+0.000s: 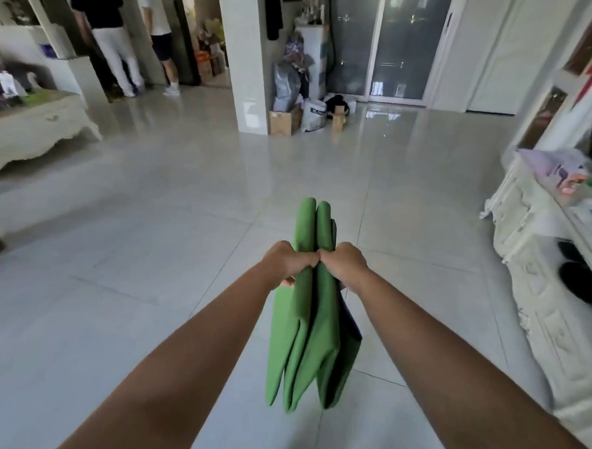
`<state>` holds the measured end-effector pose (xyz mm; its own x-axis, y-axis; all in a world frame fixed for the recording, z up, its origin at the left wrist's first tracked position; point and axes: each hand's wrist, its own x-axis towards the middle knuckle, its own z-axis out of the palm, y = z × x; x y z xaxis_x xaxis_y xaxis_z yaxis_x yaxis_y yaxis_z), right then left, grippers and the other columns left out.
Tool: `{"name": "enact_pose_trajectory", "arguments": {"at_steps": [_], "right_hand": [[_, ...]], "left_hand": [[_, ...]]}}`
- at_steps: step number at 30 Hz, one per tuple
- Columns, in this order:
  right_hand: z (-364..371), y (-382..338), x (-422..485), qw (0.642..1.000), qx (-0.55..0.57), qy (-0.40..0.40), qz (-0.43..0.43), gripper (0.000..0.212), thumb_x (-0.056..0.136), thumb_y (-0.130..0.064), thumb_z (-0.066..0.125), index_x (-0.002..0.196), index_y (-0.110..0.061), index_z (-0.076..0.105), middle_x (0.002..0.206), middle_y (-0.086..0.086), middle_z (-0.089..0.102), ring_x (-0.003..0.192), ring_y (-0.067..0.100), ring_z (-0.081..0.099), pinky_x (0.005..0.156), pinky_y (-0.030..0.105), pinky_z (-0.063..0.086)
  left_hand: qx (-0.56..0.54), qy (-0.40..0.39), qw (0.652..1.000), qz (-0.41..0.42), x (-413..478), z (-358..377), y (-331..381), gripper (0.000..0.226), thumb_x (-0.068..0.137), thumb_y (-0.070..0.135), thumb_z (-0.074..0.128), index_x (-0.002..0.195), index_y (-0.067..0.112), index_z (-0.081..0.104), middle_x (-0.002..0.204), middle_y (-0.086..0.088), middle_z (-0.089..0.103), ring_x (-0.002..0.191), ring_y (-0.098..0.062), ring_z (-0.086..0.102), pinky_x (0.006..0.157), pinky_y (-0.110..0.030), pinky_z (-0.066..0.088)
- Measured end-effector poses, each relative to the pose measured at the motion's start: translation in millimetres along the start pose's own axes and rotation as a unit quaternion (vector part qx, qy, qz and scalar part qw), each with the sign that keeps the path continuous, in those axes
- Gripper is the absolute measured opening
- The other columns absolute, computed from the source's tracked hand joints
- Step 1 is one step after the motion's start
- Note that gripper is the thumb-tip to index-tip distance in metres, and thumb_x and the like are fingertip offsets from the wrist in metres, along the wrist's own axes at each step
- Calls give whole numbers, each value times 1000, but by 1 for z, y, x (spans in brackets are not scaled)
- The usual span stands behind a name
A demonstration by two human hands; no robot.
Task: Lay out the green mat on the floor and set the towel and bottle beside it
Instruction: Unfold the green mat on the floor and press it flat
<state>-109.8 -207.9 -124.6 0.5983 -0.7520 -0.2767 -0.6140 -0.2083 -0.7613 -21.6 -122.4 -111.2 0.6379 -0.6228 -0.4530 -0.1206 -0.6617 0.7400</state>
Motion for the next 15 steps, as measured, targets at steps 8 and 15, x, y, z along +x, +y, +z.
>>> {"name": "enact_pose_trajectory", "arguments": {"at_steps": [8, 15], "right_hand": [[38, -45, 126, 997, 49, 29, 52, 27, 86, -24, 52, 101, -1, 58, 97, 15, 63, 93, 32, 63, 83, 44, 54], [77, -81, 246, 996, 43, 28, 78, 20, 87, -26, 53, 88, -6, 52, 87, 11, 58, 90, 32, 64, 83, 43, 55]], "left_hand": [[40, -28, 998, 29, 148, -57, 15, 26, 71, 26, 66, 73, 5, 51, 65, -7, 51, 57, -23, 52, 58, -26, 42], [32, -62, 997, 18, 277, -104, 18, 33, 73, 22, 66, 92, -4, 60, 77, -16, 58, 71, -28, 59, 78, -41, 55]]}}
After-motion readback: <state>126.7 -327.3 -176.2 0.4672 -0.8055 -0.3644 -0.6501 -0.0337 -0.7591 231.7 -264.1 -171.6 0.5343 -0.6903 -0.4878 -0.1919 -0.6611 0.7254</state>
